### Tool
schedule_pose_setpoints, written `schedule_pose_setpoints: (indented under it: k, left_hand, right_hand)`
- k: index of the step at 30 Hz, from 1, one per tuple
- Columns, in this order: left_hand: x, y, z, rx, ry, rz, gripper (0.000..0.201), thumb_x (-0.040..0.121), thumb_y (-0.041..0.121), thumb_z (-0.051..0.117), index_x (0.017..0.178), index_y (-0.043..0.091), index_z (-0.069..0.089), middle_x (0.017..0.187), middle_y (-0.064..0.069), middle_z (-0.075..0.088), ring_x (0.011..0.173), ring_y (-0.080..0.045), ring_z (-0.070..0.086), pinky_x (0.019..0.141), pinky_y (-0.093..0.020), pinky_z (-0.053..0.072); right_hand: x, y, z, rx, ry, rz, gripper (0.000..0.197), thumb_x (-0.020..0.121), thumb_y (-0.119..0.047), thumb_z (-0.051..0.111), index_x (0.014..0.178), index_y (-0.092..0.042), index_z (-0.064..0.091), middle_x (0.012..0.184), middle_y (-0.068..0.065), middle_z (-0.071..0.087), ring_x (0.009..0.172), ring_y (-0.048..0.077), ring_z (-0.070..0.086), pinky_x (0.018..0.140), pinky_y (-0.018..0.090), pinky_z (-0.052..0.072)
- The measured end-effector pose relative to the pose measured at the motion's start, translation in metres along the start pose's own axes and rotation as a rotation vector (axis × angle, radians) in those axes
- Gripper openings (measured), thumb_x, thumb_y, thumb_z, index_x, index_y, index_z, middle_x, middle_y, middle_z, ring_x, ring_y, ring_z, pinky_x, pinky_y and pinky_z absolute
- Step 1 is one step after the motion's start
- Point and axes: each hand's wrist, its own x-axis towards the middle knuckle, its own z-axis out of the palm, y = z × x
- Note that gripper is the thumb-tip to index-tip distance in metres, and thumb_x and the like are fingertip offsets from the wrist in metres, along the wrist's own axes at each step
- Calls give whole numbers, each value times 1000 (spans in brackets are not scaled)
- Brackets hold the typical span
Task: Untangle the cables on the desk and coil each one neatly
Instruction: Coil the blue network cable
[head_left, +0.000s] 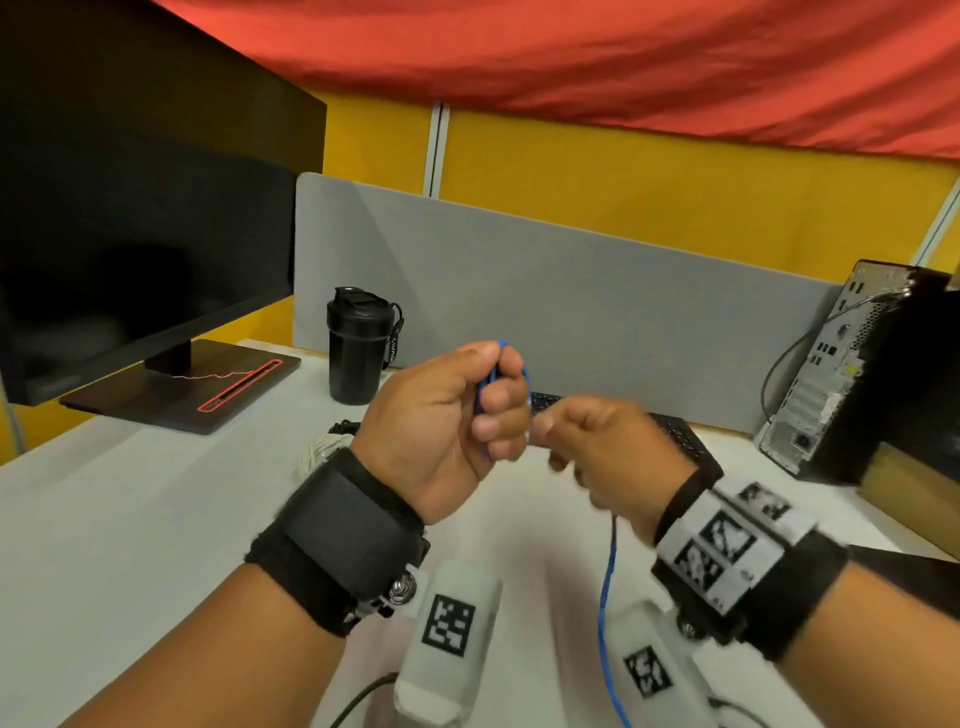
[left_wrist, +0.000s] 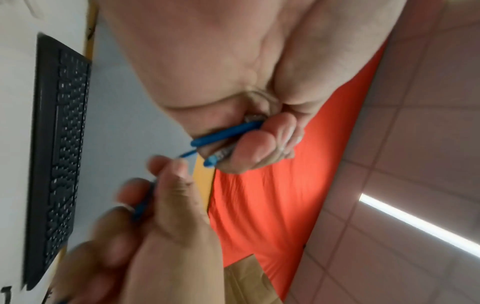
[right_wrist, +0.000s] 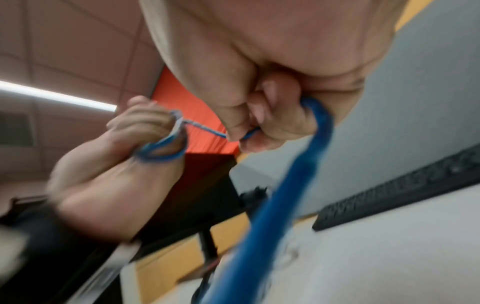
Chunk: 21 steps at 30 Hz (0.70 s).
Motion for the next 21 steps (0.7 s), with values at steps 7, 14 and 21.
schedule_pose_setpoints:
  k: [7, 14, 21]
  left_hand:
    - [4, -12, -10, 790, 164, 162, 27, 103, 24, 39, 91, 14, 61, 73, 1, 65, 63, -13, 60, 61, -26, 52]
    - [-1, -5, -19, 1420, 43, -30, 26, 103, 27, 39, 87, 18, 57, 74, 3, 63, 57, -1, 58, 61, -28, 52]
    - [-8, -7, -3, 1009, -92, -259, 37, 99, 30, 41, 78, 11, 65, 58, 2, 49, 50, -14, 43, 55, -32, 41]
  right_hand:
    - [-40, -8, 22, -230, -318, -50, 15, 98, -17, 52, 97, -17, 67, 66, -2, 63, 41, -5, 50, 39, 8, 34]
    - [-51, -27, -23, -439, -260, -110, 24, 89, -25, 69, 65, -23, 68, 49, -13, 58, 42, -3, 49, 45, 8, 35]
    - [-32, -40, -72, -447, 29, -220, 16, 75, -32, 81, 68, -20, 73, 47, -13, 58, 38, -2, 45, 39, 10, 32]
